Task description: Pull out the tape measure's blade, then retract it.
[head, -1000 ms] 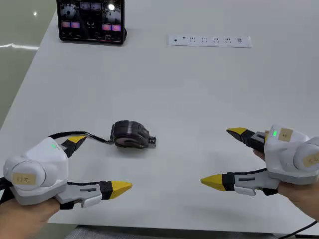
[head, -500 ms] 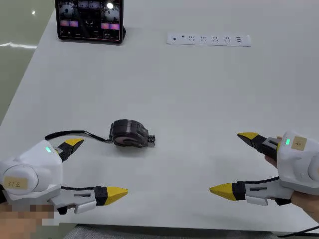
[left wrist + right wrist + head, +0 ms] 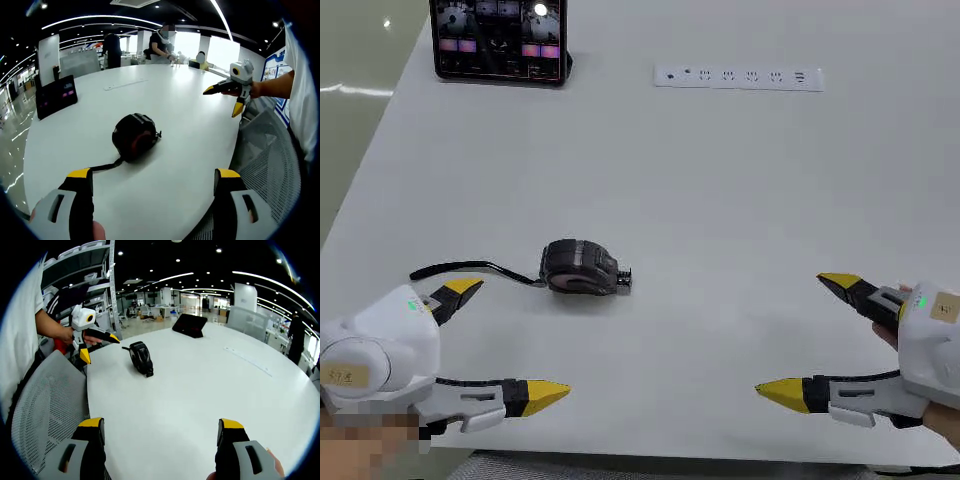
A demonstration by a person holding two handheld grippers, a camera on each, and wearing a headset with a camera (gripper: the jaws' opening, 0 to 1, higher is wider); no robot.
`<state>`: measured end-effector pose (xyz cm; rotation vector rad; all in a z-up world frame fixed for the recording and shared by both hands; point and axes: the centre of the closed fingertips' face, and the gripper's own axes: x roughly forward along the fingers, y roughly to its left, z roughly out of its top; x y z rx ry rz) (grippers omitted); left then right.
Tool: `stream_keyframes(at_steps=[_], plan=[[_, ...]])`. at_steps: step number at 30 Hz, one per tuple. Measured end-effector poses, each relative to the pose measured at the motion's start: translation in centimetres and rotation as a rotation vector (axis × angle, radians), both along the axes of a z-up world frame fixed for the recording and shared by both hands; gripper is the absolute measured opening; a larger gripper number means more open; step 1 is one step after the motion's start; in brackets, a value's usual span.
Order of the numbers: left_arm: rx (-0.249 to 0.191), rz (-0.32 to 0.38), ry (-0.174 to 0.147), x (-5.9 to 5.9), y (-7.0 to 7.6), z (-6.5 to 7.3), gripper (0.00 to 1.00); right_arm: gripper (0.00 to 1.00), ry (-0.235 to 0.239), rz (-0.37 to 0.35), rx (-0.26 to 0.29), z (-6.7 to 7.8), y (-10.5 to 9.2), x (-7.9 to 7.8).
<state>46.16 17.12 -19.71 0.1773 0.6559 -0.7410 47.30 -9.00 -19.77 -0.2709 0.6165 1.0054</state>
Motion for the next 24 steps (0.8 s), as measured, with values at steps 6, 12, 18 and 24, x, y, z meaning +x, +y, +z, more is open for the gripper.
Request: stream_keyframes(at_steps=[6, 12, 18, 24], plan=[[0.013, -0.029, -0.002, -0.6, -0.2, -0.3, 0.99, 0.93, 0.002, -0.017, 0.01, -0.2, -0.3, -0.3], [0.024, -0.039, -0.009, -0.6, -0.1, -0.5, 0.99, 0.93, 0.002, -0.032, 0.018, -0.3, -0.7, 0.1], [0.03, -0.052, -0.013, -0.7, 0.0, -0.4, 0.99, 0.93, 0.0, -0.037, 0.023, -0.1, -0.7, 0.2], [0.035, -0.054, -0.011, -0.7, 0.6, -0.4, 0.99, 0.94, 0.01, -0.041, 0.024, -0.1, -1.2, 0.0]])
